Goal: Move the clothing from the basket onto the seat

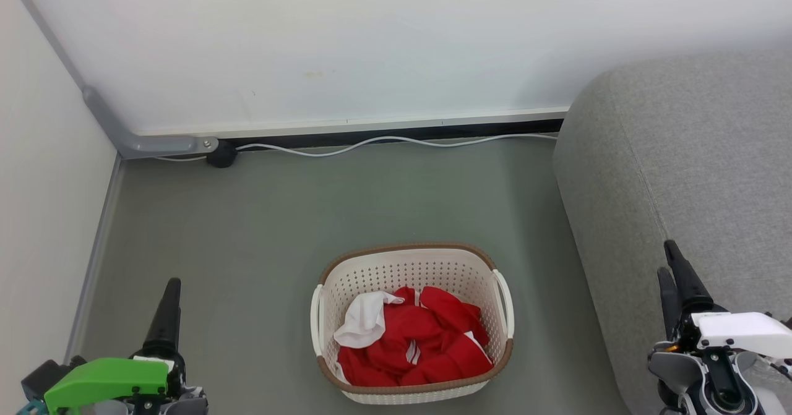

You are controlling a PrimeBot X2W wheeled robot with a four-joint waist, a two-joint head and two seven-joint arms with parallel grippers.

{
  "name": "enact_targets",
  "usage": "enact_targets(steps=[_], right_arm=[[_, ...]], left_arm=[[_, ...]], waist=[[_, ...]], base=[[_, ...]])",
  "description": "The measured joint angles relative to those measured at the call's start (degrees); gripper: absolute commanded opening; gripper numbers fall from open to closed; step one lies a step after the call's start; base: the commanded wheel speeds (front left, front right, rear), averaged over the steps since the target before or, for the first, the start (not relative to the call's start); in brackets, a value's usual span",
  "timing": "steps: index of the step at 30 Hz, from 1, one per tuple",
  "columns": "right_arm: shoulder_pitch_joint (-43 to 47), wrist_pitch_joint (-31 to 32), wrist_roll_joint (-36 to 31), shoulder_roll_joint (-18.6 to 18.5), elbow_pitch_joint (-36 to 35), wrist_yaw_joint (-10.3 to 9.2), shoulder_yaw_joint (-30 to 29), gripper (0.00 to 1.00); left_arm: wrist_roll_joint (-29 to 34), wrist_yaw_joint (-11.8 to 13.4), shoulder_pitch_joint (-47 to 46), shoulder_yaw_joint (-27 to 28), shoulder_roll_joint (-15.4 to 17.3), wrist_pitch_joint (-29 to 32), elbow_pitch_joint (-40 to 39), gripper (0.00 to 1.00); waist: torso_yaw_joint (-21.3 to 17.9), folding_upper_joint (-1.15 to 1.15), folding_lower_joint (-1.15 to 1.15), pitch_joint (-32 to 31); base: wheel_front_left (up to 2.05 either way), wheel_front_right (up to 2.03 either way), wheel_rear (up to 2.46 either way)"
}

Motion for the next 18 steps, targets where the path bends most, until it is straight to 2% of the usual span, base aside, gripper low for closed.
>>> enact_targets(steps=[5,18], right_arm=[[-0.19,-0.94,-4.17,0.01,-1.46,-0.56,0.31,1.0],[-0.21,-3.72,-17.61,-0.19,-3.7,-2.48,4.97,1.0]], left_arm=[[4.89,0.47,-0.02,0.0,0.21,-0.98,-2.01,1.0],[22.18,2.58,-0.02,-2.83,2.0,-3.8,-6.54,1.0]], waist=[[-0.01,0.0,0.0,-0.01],[0.05,0.0,0.0,0.07]], base=[[0.0,0.0,0.0],[0.0,0.0,0.0]])
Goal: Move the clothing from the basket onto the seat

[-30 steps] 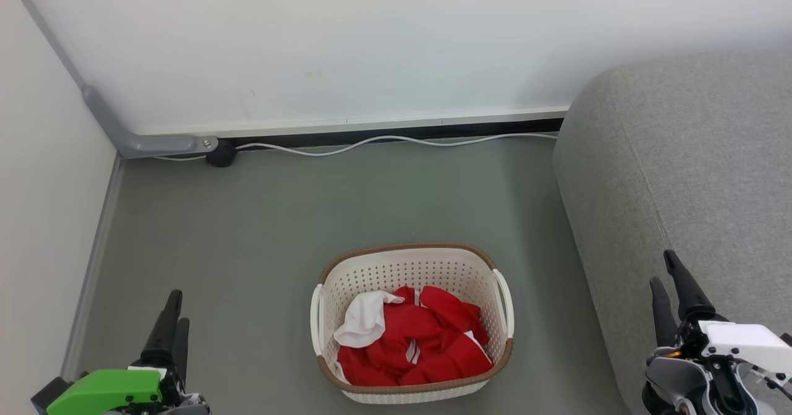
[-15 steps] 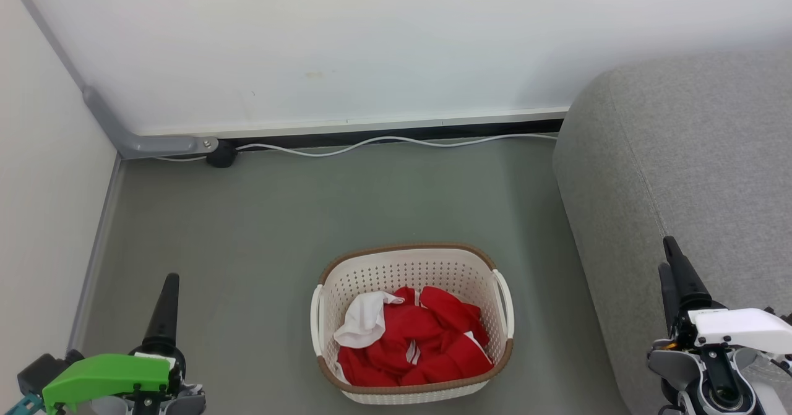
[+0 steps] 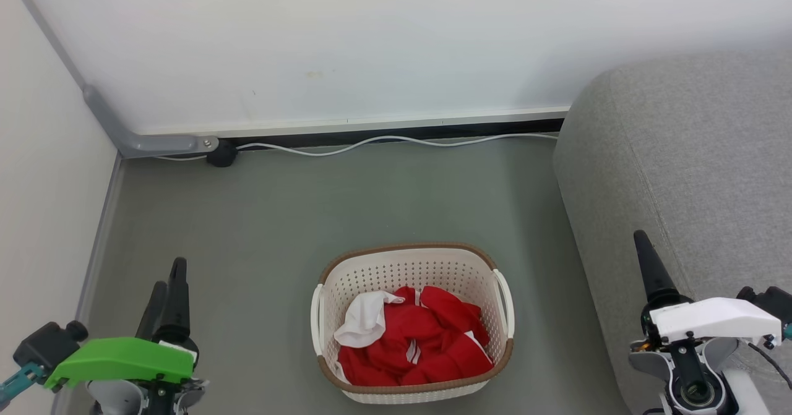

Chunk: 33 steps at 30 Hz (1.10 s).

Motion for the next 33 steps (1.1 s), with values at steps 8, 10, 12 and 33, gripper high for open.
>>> enact_targets(steps=[8,10,12,33], right_arm=[[0.01,-1.43,-7.62,-0.26,-0.67,-1.12,2.33,1.0],[0.02,-1.76,-9.44,-0.3,-0.77,-1.63,2.9,1.0],[0.03,-2.34,-11.07,-0.3,-0.87,-1.82,3.48,1.0],[0.34,-6.34,-27.03,-0.57,-1.55,-4.07,9.06,1.0]], left_arm=[[9.61,1.58,0.18,-2.61,0.59,-1.27,-1.18,1.0],[11.43,1.97,0.3,-3.19,0.78,-1.89,-1.46,1.0],[13.67,2.04,0.55,-3.63,0.86,-2.29,-1.57,1.0],[32.01,5.53,2.87,-7.3,0.92,-6.41,-3.19,1.0]], waist=[[0.1,0.0,0.0,-0.07],[0.13,0.0,0.0,-0.11],[0.14,0.0,0.0,-0.16],[0.52,0.0,0.0,-0.76]], base=[[0.0,0.0,0.0],[0.0,0.0,0.0],[0.0,0.0,0.0],[0.0,0.0,0.0]])
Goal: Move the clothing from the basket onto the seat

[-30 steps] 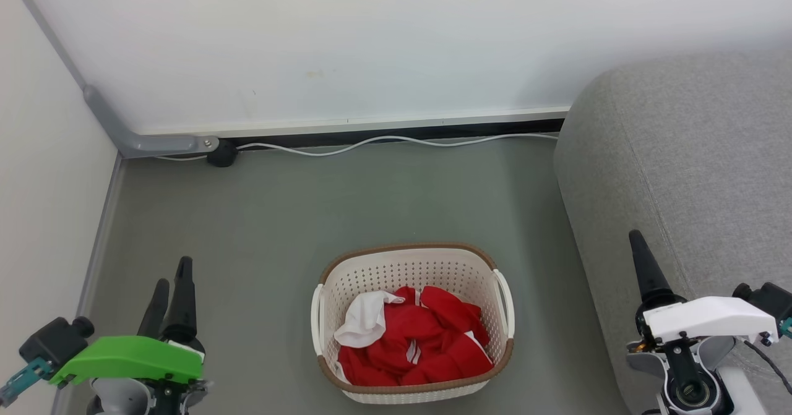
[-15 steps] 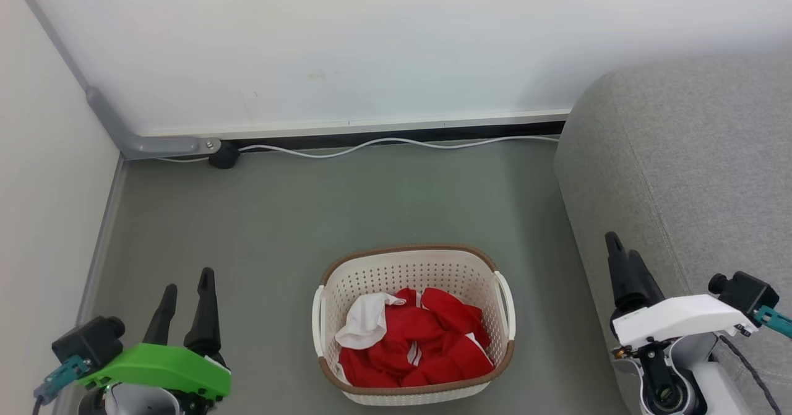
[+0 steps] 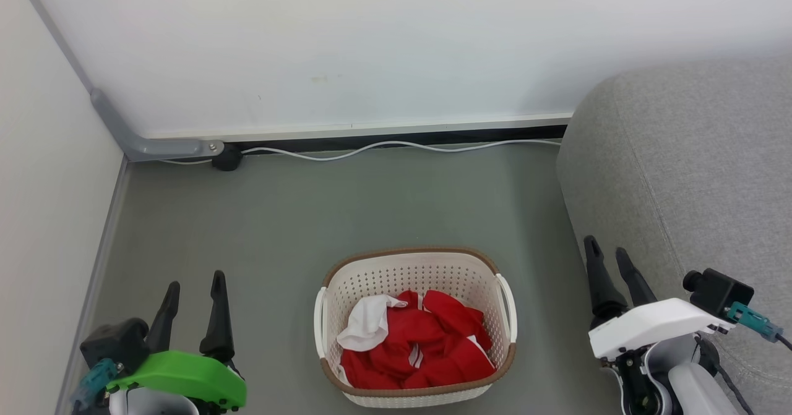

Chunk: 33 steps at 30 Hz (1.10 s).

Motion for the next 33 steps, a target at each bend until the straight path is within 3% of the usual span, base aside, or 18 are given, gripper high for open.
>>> enact_targets(steps=[33], right_arm=[[0.04,-6.37,-22.91,-0.6,-0.4,-3.04,7.14,1.0]], left_arm=[[20.54,2.11,2.5,-3.57,-0.27,-6.41,-1.65,1.0]], waist=[[0.39,0.0,0.0,-0.07]], base=[[0.0,0.0,0.0]])
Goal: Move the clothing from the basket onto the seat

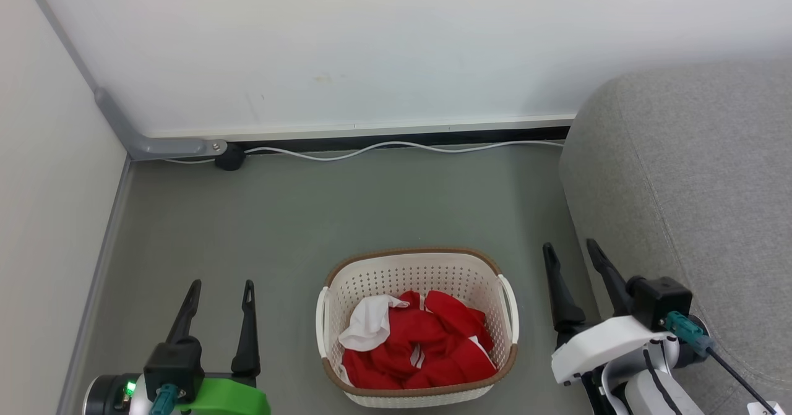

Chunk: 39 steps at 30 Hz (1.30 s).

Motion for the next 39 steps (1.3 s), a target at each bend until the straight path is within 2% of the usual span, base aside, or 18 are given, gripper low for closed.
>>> enact_targets(steps=[27,39], right_arm=[[0.0,-0.31,-1.07,-0.04,0.02,0.01,0.27,1.0],[-0.46,-0.31,-1.07,-0.04,-1.62,0.01,-0.31,1.0]], left_arm=[[0.2,0.38,0.16,0.29,-0.11,-0.01,0.76,1.0],[0.23,0.38,0.03,0.65,-0.25,-0.01,-0.78,1.0]], waist=[[-0.03,0.0,0.0,0.91],[-0.33,0.0,0.0,5.26]], base=[[0.0,0.0,0.0],[0.0,0.0,0.0]])
